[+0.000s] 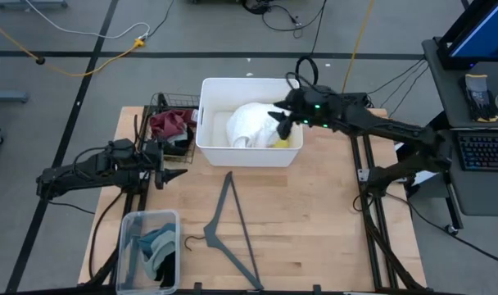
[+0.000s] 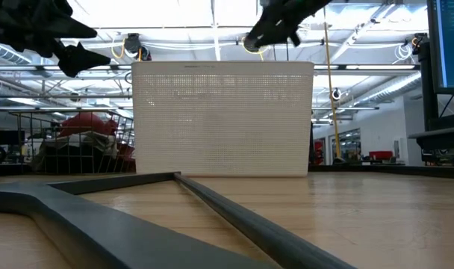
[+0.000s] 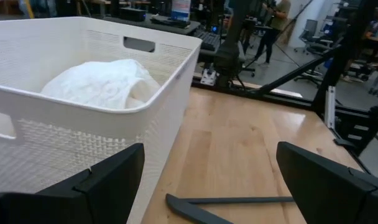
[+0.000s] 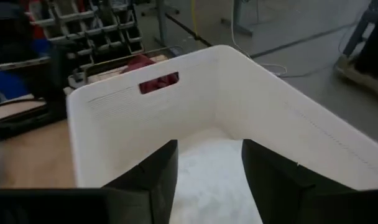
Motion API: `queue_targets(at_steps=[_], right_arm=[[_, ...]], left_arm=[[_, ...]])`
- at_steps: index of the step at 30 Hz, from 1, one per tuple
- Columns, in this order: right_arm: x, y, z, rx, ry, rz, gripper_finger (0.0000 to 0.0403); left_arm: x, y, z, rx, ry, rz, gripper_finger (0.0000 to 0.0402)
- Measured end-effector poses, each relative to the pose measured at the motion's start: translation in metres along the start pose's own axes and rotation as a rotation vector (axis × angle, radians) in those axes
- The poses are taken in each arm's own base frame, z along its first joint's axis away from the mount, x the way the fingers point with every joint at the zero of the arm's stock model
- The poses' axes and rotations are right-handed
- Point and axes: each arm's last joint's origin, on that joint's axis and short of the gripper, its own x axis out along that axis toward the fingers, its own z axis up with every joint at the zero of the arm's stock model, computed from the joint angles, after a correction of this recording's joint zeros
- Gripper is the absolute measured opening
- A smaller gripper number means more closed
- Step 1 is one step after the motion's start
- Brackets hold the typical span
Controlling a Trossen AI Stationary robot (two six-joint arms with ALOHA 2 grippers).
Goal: Pick & Place Cloths
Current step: Return to Home Position
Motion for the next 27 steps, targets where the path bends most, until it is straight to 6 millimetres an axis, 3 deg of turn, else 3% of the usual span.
queue_targets(at_steps=[7,14,27], right_arm=[[-0.053,0.007,0.005,-0.067,-0.022,0.043,0.0105],[-0.093,0.009,-0.017,-0.077,-0.071,0.095,0.0008],[-0.145,-0.005,-0.079,-0.041,-0.213,0.144,0.0001]], left_arm=[[0.0,-0.001,0.0,0.007,0.003,-0.022,0.0365],[0.0,-0.001,0.0,0.01,0.003,-0.022,0.0365],[0.0,-0.001,0.0,0.005,0.001,-0.022,0.0365]])
